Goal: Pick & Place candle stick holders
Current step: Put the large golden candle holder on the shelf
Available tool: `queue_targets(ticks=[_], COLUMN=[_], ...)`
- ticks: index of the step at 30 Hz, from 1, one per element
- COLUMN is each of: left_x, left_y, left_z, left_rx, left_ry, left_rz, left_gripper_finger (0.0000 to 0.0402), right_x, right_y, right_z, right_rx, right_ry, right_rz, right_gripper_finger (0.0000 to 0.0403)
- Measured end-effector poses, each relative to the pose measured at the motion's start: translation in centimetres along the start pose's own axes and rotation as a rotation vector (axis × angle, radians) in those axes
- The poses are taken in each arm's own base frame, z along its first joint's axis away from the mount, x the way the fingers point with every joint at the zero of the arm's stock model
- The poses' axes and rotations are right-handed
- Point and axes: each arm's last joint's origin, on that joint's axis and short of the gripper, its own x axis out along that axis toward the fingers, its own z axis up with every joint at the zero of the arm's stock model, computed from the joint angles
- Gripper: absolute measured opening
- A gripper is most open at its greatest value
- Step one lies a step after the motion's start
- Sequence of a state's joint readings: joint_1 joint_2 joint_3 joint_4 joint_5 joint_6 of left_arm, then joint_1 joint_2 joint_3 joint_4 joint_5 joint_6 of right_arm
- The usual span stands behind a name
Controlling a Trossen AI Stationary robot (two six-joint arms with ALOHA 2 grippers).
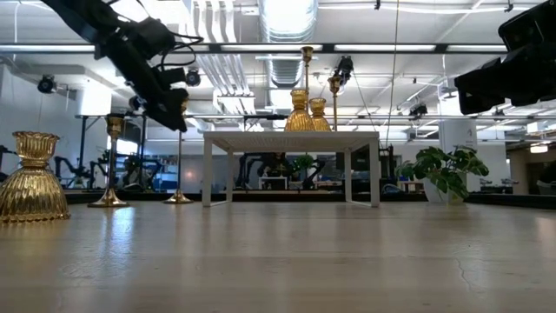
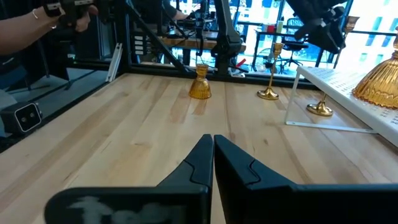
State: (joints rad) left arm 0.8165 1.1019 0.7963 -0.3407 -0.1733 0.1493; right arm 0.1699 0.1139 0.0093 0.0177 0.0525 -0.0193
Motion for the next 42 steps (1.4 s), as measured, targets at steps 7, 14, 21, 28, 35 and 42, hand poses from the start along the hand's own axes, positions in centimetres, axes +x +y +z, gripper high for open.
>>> queue_targets(ticks=[7, 14, 21, 28, 35, 42], left_x=[0.9, 1.8, 2.1, 1.6, 1.2, 1.1], left_y=[-0.2, -0.4, -0.4, -0.3, -0.2, -0.1], left_z=[-0.1, -0.1, -0.2, -0.1, 0.1, 0.1], left_rx=[-0.018, -0.033, -0.03, -0.034, -0.014, -0.014], left_ry=[0.016, 0.028, 0.042, 0.02, 0.007, 0.002], left_rz=[-0.011, -0.015, -0.017, -0.017, 0.01, 0.011], left_gripper_finger=[0.0232, 0.0225, 0.0152, 0.0039, 0.002, 0.002], right_x=[0.0, 0.0, 0.0, 0.0, 0.0, 0.0], right_y=[0.0, 0.0, 0.0, 0.0, 0.0, 0.0], right_z=[0.0, 0.0, 0.0, 0.0, 0.0, 0.0], right_rx=[0.0, 0.0, 0.0, 0.0, 0.0, 0.0], right_ry=[0.0, 0.0, 0.0, 0.0, 0.0, 0.001], right_rz=[0.0, 0.0, -0.001, 0.0, -0.001, -0.001], right_gripper_finger=[0.0008, 0.0008, 0.0008, 0.0008, 0.0008, 0.0008])
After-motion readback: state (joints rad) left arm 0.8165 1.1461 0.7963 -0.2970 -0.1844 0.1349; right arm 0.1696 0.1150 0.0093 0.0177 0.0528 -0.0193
